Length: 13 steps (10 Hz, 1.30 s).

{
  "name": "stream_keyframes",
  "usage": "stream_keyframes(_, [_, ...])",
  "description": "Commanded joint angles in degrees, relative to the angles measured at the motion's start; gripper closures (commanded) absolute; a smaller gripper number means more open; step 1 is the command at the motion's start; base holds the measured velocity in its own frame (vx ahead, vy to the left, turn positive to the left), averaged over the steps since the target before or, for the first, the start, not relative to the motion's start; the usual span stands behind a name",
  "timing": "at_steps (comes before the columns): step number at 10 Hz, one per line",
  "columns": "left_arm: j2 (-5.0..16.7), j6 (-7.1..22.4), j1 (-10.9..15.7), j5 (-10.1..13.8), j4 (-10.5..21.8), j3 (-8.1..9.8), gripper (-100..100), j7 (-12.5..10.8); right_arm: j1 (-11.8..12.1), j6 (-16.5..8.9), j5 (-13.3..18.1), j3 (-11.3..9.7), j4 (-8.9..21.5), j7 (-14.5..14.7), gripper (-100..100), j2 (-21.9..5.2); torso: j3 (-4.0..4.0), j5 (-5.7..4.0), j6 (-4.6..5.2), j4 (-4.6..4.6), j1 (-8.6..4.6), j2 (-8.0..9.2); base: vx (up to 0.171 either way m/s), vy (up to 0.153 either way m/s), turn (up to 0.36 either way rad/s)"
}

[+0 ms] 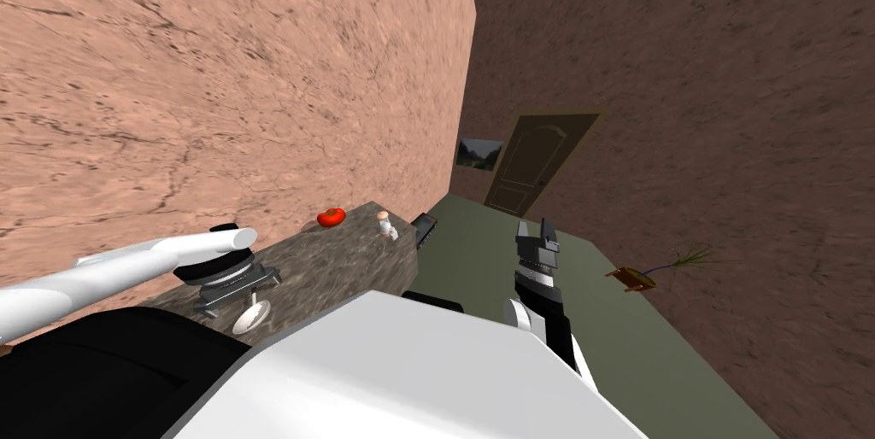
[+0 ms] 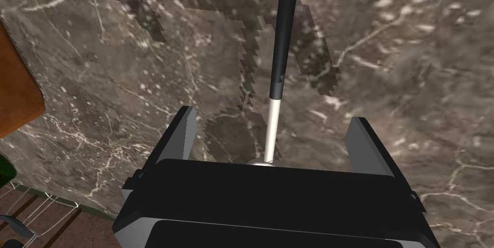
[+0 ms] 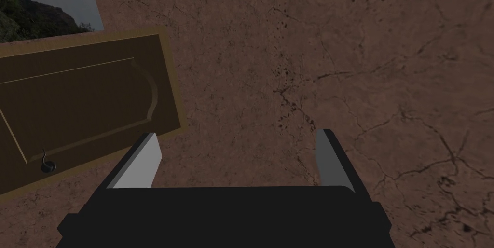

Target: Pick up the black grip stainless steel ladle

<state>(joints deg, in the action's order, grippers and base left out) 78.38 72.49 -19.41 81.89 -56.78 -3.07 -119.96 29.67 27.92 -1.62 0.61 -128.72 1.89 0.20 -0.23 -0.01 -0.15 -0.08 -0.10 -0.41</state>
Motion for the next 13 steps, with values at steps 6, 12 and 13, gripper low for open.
stream_keyframes(6, [-1.9, -1.1, 0.2, -1.2, 5.5, 1.75, -100, 8.5, 0.0, 0.0, 0.0, 0.0, 0.0, 0.0, 0, 0.0, 0.06, -0.02, 0.03, 0.02, -0.04, 0.12, 0.071, -0.032, 0.062])
stream_keyframes(12, [-4.3, -2.3, 0.6, -2.6, 12.2, 3.78, -100, 17.7, 0.0, 0.0, 0.0, 0.0, 0.0, 0.0, 0, 0.0, 0.02, -0.02, 0.01, 0.01, -0.12, 0.03, 0.059, -0.045, 0.093])
stream_keyframes(13, [-5.1, -2.8, 0.7, -3.1, 14.5, 4.46, -100, 19.7, 0.0, 0.0, 0.0, 0.0, 0.0, 0.0, 0, 0.0, 0.07, -0.02, 0.04, 0.02, -0.04, 0.15, 0.041, -0.043, 0.135])
